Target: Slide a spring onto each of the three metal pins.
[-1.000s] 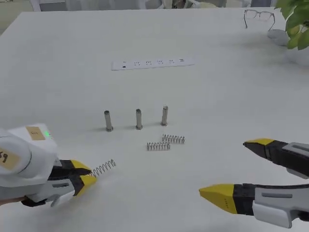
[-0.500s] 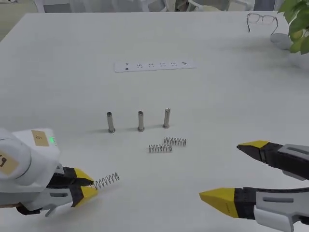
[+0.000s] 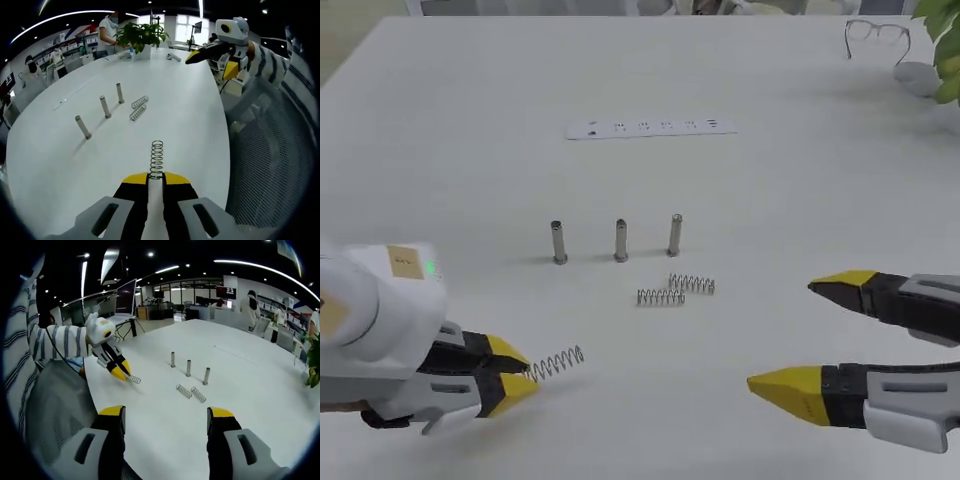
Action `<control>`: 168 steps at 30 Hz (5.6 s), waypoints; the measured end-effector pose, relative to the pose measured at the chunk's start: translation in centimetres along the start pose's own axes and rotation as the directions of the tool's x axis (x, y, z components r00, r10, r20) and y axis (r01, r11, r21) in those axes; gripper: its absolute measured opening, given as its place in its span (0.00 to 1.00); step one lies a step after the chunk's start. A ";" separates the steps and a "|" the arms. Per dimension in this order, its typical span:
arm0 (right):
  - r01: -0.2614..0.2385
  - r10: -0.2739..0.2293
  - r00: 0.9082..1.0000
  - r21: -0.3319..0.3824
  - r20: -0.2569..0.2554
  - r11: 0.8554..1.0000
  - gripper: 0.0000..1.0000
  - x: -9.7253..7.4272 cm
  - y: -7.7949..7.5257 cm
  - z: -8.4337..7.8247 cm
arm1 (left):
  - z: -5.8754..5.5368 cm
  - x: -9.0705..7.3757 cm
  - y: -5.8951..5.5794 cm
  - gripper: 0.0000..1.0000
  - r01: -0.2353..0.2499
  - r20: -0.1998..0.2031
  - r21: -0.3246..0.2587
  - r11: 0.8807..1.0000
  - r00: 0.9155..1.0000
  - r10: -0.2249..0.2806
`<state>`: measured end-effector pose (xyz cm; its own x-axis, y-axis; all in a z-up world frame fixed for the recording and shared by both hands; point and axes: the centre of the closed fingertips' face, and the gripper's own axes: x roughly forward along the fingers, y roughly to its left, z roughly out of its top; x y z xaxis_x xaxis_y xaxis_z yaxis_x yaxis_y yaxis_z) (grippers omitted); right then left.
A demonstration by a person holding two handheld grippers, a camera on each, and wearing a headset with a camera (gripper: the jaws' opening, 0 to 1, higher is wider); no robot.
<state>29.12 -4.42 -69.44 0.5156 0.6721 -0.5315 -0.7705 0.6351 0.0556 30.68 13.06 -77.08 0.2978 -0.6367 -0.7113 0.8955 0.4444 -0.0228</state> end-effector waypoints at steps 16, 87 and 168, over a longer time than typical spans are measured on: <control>-0.144 0.147 0.989 -0.130 0.009 0.981 0.55 1.3 2.1 1.5 | 0.7 -0.8 -1.4 0.02 0.040 0.013 -0.001 0.999 0.999 -0.040; -0.602 0.602 0.797 -0.124 -0.046 0.789 0.09 9.3 9.9 -1.0 | 2.1 -0.5 -5.5 0.02 0.110 0.034 0.161 0.981 0.993 -0.117; -0.617 0.422 0.769 -0.383 -0.480 0.688 0.07 5.2 8.3 1.3 | 6.9 2.9 -8.1 0.02 0.149 0.310 0.067 0.987 0.937 -0.163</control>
<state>25.86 4.81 -70.64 -0.1091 0.6020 -0.7910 -0.9914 -0.1236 0.0427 26.55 3.23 -74.10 0.2358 -0.8641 -0.4446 0.9500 0.3013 -0.0817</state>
